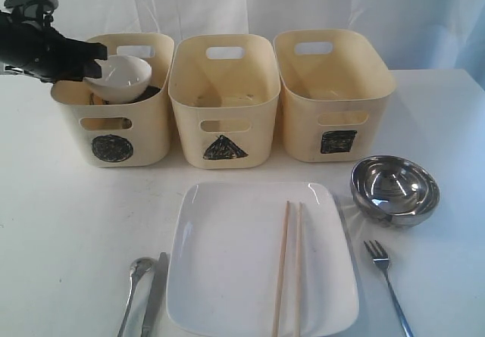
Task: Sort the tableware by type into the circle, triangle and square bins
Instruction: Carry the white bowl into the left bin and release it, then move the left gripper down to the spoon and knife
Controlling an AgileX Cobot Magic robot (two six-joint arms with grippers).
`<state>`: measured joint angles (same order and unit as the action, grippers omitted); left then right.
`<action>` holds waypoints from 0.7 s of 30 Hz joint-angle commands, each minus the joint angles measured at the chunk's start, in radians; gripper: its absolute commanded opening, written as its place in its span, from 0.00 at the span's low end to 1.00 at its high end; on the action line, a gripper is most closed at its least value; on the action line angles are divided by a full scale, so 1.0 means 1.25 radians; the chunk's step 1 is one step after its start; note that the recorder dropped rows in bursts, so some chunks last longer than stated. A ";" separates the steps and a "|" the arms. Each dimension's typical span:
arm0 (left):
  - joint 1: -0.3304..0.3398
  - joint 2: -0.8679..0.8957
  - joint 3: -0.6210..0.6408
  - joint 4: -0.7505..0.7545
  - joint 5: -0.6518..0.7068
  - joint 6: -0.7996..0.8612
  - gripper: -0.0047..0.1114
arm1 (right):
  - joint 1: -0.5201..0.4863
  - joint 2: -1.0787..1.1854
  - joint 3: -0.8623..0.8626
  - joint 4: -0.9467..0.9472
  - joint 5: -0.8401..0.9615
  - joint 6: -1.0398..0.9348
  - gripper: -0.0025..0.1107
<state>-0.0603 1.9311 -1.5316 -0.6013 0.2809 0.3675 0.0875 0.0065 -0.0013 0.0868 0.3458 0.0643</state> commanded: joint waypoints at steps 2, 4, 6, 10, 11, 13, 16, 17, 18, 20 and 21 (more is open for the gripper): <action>-0.002 -0.020 -0.005 -0.011 0.028 -0.008 0.42 | -0.007 -0.005 0.001 -0.005 -0.003 0.000 0.02; -0.002 -0.060 -0.005 -0.011 0.029 0.000 0.42 | -0.007 -0.005 0.001 -0.005 -0.003 0.000 0.02; -0.002 -0.110 -0.005 -0.011 0.047 0.027 0.42 | -0.007 -0.005 0.001 -0.005 -0.003 0.000 0.02; -0.002 -0.217 -0.005 -0.008 0.214 0.044 0.42 | -0.007 -0.005 0.001 -0.005 -0.003 0.000 0.02; -0.002 -0.233 -0.004 -0.008 0.284 0.044 0.42 | -0.007 -0.005 0.001 -0.005 -0.003 0.000 0.02; -0.002 -0.263 0.023 -0.008 0.366 0.087 0.42 | -0.007 -0.005 0.001 -0.005 -0.003 0.000 0.02; -0.002 -0.316 0.094 -0.005 0.405 0.089 0.42 | -0.007 -0.005 0.001 -0.005 -0.003 0.000 0.02; -0.002 -0.339 0.120 -0.009 0.420 0.089 0.42 | -0.007 -0.005 0.001 -0.005 -0.003 0.000 0.02; -0.002 -0.362 0.150 -0.017 0.435 0.089 0.42 | -0.007 -0.005 0.001 -0.005 -0.003 0.000 0.02; -0.002 -0.399 0.191 -0.019 0.450 0.089 0.42 | -0.007 -0.005 0.001 -0.005 -0.003 0.000 0.02; -0.002 -0.415 0.207 -0.019 0.454 0.089 0.42 | -0.007 -0.005 0.001 -0.005 -0.003 0.000 0.02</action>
<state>-0.0603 1.4780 -1.3336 -0.6053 0.8041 0.4748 0.0875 0.0065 -0.0013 0.0868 0.3458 0.0643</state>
